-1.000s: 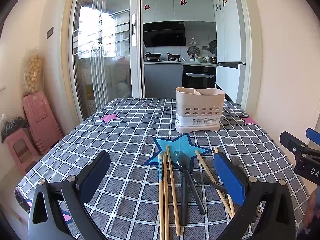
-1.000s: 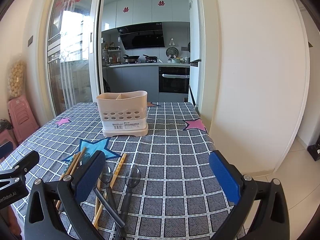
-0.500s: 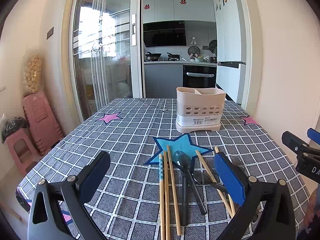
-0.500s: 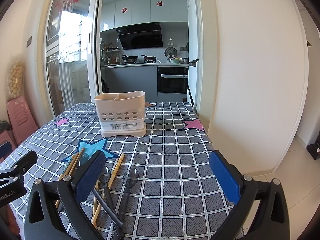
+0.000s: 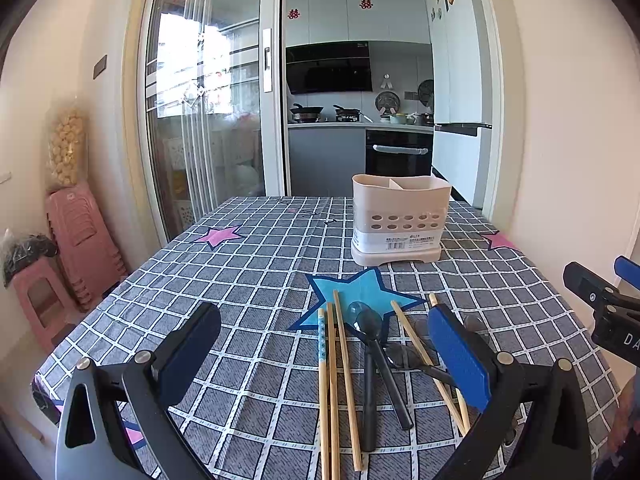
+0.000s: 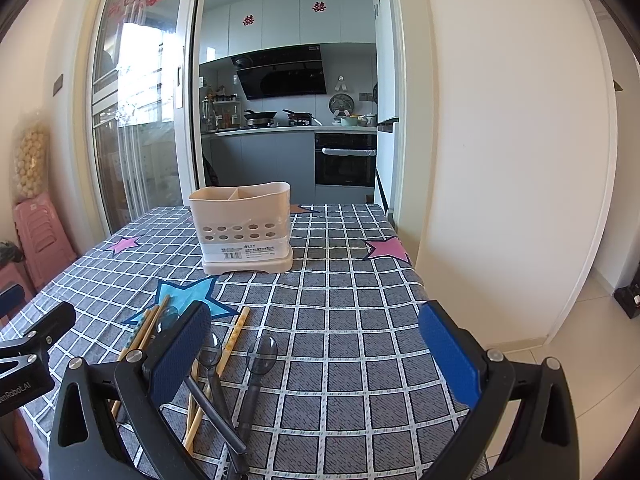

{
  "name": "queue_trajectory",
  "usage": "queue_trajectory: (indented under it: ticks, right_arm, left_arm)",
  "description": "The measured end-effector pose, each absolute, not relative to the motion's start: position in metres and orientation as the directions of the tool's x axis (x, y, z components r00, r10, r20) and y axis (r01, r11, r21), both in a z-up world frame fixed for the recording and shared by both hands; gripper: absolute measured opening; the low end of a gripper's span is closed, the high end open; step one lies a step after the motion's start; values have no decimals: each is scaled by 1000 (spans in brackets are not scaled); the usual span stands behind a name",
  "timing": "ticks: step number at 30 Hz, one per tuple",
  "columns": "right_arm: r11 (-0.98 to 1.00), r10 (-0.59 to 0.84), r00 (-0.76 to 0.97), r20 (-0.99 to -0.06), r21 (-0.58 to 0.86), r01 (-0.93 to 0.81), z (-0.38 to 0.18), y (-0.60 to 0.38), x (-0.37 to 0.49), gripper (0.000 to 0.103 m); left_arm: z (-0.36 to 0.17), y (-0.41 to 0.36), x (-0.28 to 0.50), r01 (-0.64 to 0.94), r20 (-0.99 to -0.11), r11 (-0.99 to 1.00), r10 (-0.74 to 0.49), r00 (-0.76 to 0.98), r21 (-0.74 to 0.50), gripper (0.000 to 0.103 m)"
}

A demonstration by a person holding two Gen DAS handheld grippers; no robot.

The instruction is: Organize utensils

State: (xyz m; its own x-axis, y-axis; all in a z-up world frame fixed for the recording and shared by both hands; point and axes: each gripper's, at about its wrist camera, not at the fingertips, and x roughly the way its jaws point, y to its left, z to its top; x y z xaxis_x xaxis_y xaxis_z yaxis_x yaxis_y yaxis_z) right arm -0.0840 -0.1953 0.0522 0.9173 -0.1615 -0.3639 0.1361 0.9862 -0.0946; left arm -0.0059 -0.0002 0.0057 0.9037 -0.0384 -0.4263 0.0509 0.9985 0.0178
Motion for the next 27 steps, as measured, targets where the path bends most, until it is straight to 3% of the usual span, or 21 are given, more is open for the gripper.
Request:
queue_trajectory:
  ticks: [27]
  right_arm:
    - [987, -159, 917, -367, -93, 134, 51, -193, -84, 103]
  left_arm:
    - [2, 2, -4, 48, -438, 999, -35, 898, 20, 103]
